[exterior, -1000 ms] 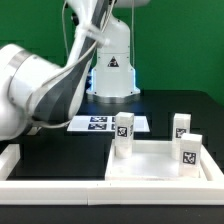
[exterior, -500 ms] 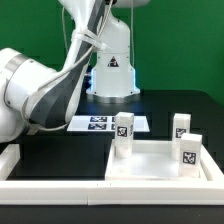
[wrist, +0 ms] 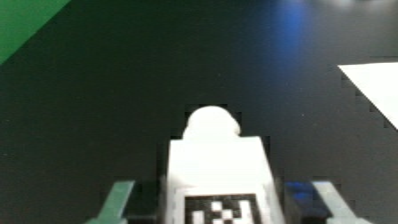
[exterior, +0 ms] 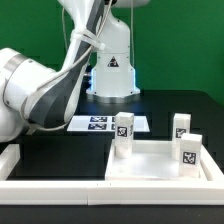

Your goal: Assemble square table

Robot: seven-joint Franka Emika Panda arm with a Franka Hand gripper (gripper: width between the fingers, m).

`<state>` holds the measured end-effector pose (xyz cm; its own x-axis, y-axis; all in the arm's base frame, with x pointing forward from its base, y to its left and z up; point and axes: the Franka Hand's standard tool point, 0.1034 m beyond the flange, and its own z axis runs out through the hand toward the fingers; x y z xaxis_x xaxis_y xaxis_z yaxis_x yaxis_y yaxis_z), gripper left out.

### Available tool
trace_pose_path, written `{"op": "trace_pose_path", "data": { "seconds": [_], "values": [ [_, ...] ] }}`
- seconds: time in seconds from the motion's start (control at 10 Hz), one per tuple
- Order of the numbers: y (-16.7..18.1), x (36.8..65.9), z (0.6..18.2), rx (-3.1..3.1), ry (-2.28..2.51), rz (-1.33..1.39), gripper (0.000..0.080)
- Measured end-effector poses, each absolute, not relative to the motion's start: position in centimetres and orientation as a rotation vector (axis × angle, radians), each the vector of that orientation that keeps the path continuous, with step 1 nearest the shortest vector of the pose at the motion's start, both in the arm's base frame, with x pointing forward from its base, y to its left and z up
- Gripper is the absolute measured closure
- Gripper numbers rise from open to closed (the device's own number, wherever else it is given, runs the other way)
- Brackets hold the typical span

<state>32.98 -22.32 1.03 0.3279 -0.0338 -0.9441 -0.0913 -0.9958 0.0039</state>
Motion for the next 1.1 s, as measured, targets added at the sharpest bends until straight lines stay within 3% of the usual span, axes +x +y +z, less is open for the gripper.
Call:
{"op": "trace_pose_path", "data": {
  "seconds": [0.5, 0.9, 1.0, 1.1],
  "values": [
    [-22.3, 33.0, 1.1, -2.517, 0.121, 1.789, 0.0514],
    [-20.4, 36.3, 8.5, -2.537, 0.121, 1.673, 0.0514],
    [-20.2, 36.3, 9.5, -2.539, 0.144, 1.652, 0.0514],
    [-20.6, 36.6, 9.2, -2.586, 0.143, 1.586, 0.0514]
  ]
}}
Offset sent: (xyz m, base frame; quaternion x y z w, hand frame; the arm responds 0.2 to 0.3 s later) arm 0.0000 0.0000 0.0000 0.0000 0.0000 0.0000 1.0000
